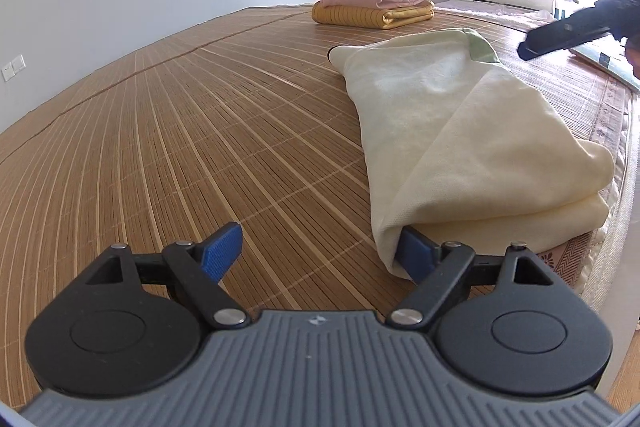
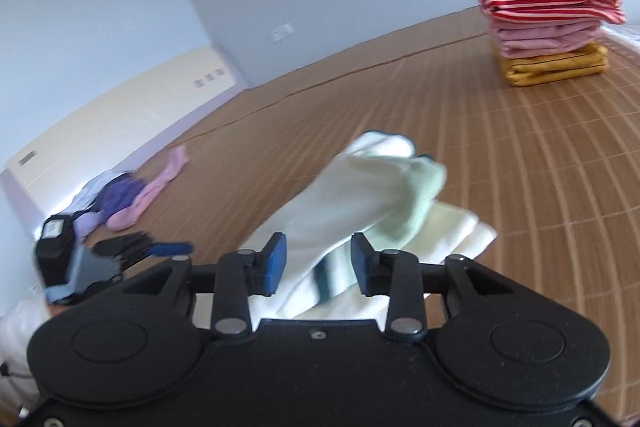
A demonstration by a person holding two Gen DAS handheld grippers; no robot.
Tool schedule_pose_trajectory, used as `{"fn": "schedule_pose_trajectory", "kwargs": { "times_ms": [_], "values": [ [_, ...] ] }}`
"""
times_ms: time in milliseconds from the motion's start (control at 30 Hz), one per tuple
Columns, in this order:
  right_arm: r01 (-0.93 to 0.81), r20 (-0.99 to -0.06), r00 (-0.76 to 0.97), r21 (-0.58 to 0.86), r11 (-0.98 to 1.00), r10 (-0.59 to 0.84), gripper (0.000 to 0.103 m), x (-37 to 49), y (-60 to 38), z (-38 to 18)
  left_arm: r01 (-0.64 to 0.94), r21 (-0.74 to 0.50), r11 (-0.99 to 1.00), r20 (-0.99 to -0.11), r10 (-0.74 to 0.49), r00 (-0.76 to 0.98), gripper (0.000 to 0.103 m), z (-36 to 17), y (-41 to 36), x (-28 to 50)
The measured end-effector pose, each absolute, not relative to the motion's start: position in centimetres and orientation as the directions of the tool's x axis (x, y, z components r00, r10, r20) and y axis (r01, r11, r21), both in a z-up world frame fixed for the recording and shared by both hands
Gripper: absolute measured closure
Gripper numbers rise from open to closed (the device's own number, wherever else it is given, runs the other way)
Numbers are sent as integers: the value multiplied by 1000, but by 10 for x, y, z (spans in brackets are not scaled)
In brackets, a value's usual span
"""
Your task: Fold clothes
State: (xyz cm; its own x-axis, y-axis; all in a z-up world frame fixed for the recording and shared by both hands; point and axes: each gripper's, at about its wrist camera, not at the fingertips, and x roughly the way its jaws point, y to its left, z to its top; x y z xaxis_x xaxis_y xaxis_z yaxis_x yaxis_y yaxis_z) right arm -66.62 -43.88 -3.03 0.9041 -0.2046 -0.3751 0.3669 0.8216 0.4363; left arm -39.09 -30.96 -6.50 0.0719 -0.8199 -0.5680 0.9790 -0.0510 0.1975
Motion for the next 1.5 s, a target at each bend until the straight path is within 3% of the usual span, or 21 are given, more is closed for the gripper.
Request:
{"fn": "schedule_pose_trajectory", "kwargs": {
  "times_ms": [133,267,300,400,500,567,700,900,967,1000,1033,1100,1267,1367,1400,1467,1500],
  "values": [
    [317,-443,887,383,868,-128,60,-658,-397,-47,976,209,-56,-566,-821,75,16,-65,-308,-393],
    [276,-443,892,375,885,-90,61,-649,-381,-54,975,214,-56,-564,-822,77,16,-65,-307,-394],
    [288,-453,885,359,888,-105,65,-644,-379,-55,976,212,-55,-564,-822,76,16,-65,-307,-394],
    [291,-440,888,315,904,-132,98,-637,-372,-54,981,183,-60,-562,-826,55,16,-64,-308,-394],
    [215,-333,938,326,921,-101,98,-642,-361,-42,988,150,-45,-556,-830,47,16,-63,-308,-392],
    [171,-322,945,353,920,-52,98,-643,-354,-44,986,167,-8,-548,-832,86,16,-65,-309,-391],
    [234,-475,876,276,932,-80,98,-626,-336,-74,988,150,23,-553,-827,103,15,-68,-310,-383],
    [234,-470,880,312,921,-64,98,-640,-341,-78,985,170,-3,-554,-828,93,15,-67,-307,-381],
    [219,-440,897,343,914,-50,94,-649,-342,-70,986,165,-32,-566,-821,68,16,-65,-304,-382],
    [203,-404,914,362,910,-43,85,-657,-345,-63,984,171,-48,-573,-817,60,16,-64,-302,-382],
    [220,-367,927,375,901,-74,67,-666,-351,-54,981,181,-69,-583,-811,50,16,-62,-299,-383],
    [259,-293,945,402,878,-145,56,-683,-365,-37,972,210,-103,-583,-811,40,16,-60,-293,-387],
    [600,-401,795,407,688,-455,48,-682,-437,-21,965,230,-128,-570,-821,27,15,-66,-292,-395],
    [611,-398,790,456,646,-467,49,-671,-464,-33,958,256,-132,-556,-831,33,15,-66,-295,-401],
    [609,-401,791,455,649,-461,51,-667,-469,-38,957,258,-129,-553,-832,37,15,-66,-296,-402],
    [613,-413,786,427,665,-459,73,-660,-474,-47,960,251,-120,-552,-833,40,15,-67,-298,-401],
    [618,-422,779,398,678,-463,93,-657,-473,-51,964,242,-114,-555,-831,41,15,-67,-298,-399]
  ]
}}
